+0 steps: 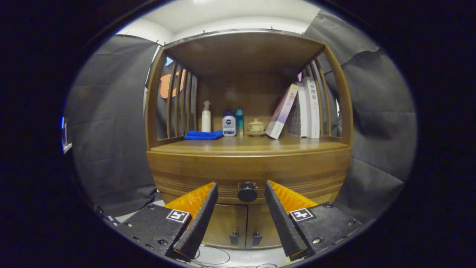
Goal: Pull open the drawer, take out the items inside it, and place them on the countertop above the cabinet.
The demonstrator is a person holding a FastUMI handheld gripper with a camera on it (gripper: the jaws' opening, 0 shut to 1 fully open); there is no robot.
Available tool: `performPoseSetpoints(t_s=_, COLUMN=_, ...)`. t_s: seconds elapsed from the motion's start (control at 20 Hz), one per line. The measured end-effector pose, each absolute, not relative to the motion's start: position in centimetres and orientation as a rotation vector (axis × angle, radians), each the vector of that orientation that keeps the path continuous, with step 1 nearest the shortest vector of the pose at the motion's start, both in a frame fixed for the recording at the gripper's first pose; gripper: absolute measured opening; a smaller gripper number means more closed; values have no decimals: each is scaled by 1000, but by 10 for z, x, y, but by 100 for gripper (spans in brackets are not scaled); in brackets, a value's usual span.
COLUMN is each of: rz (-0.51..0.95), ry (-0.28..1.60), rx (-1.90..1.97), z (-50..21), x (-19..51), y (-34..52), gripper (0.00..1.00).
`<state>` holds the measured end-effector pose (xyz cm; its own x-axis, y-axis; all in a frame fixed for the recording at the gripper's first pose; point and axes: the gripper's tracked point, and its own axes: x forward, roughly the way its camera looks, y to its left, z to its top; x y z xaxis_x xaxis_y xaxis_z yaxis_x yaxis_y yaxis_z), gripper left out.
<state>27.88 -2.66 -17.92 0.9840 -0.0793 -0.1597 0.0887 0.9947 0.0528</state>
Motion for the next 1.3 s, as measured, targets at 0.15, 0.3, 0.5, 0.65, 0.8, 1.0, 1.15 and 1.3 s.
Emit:
performPoseSetpoints(t_s=0.15, rz=-108, ry=179, rx=100, z=-199, x=312, y=-39, gripper=79)
performPoseSetpoints(t_s=0.3, rz=-115, ry=186, rx=144, z=-213, x=331, y=-44, gripper=74)
performPoseSetpoints(t_s=0.5, rz=-126, ry=195, rx=149, z=-225, x=347, y=-46, gripper=58)
performPoseSetpoints(t_s=0.65, rz=-151, ry=175, rx=178, z=-227, x=353, y=-46, gripper=53)
performPoseSetpoints(t_s=0.8, rz=-171, ry=160, rx=188, z=-229, x=354, y=-48, gripper=52)
performPoseSetpoints(t_s=1.0, rz=-158, ry=202, rx=179, z=-231, x=351, y=-49, gripper=41)
performPoseSetpoints(t_s=1.15, rz=-151, ry=226, rx=186, z=-230, x=344, y=-49, gripper=37)
performPoseSetpoints(t_s=1.3, rz=-137, ry=240, rx=189, z=-230, x=319, y=-47, gripper=35)
